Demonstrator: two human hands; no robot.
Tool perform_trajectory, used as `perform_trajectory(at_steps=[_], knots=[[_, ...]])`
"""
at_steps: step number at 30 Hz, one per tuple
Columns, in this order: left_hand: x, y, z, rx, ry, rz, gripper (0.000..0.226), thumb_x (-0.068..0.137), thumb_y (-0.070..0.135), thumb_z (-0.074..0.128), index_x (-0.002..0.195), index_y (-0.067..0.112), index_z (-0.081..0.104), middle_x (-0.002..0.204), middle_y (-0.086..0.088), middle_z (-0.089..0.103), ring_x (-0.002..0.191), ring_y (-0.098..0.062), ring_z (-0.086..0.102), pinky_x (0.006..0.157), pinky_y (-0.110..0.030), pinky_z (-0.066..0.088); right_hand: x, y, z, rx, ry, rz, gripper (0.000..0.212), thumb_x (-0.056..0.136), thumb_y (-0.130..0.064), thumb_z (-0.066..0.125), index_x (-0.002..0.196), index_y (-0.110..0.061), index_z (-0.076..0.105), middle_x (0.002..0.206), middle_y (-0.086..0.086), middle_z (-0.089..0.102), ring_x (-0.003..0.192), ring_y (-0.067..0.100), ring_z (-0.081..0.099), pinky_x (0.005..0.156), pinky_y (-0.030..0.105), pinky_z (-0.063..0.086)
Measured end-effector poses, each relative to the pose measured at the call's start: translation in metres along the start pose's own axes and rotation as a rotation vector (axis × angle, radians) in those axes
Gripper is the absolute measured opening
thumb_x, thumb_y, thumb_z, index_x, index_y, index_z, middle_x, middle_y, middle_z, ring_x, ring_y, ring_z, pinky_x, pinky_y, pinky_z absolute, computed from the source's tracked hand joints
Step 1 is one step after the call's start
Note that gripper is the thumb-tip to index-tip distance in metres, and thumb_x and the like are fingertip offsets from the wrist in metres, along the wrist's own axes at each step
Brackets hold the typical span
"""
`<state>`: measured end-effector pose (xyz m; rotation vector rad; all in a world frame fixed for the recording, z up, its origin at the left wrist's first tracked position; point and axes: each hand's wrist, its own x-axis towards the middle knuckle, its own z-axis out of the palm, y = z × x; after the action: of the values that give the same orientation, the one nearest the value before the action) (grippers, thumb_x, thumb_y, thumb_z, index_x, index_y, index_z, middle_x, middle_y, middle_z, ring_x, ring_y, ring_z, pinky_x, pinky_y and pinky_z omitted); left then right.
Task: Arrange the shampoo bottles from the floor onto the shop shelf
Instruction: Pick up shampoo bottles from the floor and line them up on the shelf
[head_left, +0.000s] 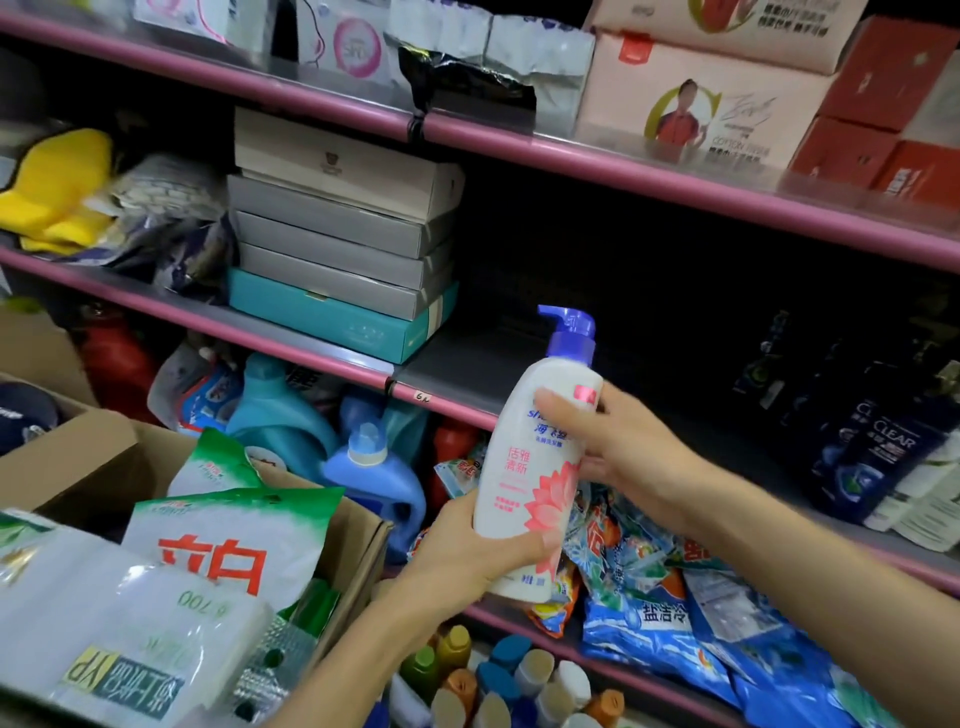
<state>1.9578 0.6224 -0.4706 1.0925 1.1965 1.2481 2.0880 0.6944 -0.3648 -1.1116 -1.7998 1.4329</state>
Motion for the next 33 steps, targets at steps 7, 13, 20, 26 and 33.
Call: perform_trajectory(at_steps=[7,13,20,26,33], knots=[[0.032,0.022,0.004,0.418,0.41,0.162,0.067,0.06,0.051,0.075,0.109,0.033,0.033,0.1,0.013,0.053,0.081,0.0,0.058,0.058,-0.019,0.05,0.037,-0.008,0.009,0.056,0.167,-0.125,0.036,0.081,-0.022,0.074,0.112,-0.012,0.06,0.096,0.005,0.075,0.08,0.015,0.073,0.059,0.022,0.057],[0.123,0.057,-0.011,0.755,0.578,0.253,0.086,0.064,0.05,0.075,0.126,0.016,0.027,0.116,-0.003,0.046,0.103,-0.029,0.054,0.084,-0.047,0.047,0.117,-0.041,-0.003,-0.088,0.239,-0.252,0.048,0.081,-0.021,0.075,0.12,-0.004,0.052,0.105,0.01,0.071,0.09,0.019,0.071,0.076,0.034,0.059],[0.208,0.049,-0.025,0.732,0.583,0.148,0.086,0.069,0.038,0.076,0.131,0.01,0.023,0.12,-0.012,0.042,0.109,-0.037,0.052,0.079,-0.044,0.046,0.194,-0.016,-0.002,-0.1,0.322,-0.303,0.049,0.082,-0.017,0.074,0.122,-0.008,0.046,0.108,0.006,0.066,0.091,0.016,0.067,0.069,0.021,0.056],[0.234,0.034,-0.031,0.748,0.643,0.196,0.064,0.076,0.036,0.07,0.118,0.007,0.032,0.116,-0.014,0.043,0.099,-0.043,0.057,0.07,-0.041,0.043,0.221,0.026,-0.005,0.004,0.304,-0.265,0.054,0.073,-0.018,0.081,0.115,-0.014,0.048,0.105,-0.001,0.068,0.092,0.01,0.067,0.072,0.022,0.056],[0.261,0.033,-0.038,0.773,0.572,0.162,0.062,0.077,0.019,0.073,0.121,0.003,0.033,0.123,-0.015,0.038,0.105,-0.038,0.054,0.074,-0.038,0.042,0.247,0.08,-0.012,-0.069,0.317,-0.225,0.033,0.082,-0.018,0.074,0.107,-0.017,0.052,0.098,-0.005,0.062,0.085,0.003,0.061,0.064,0.014,0.048]])
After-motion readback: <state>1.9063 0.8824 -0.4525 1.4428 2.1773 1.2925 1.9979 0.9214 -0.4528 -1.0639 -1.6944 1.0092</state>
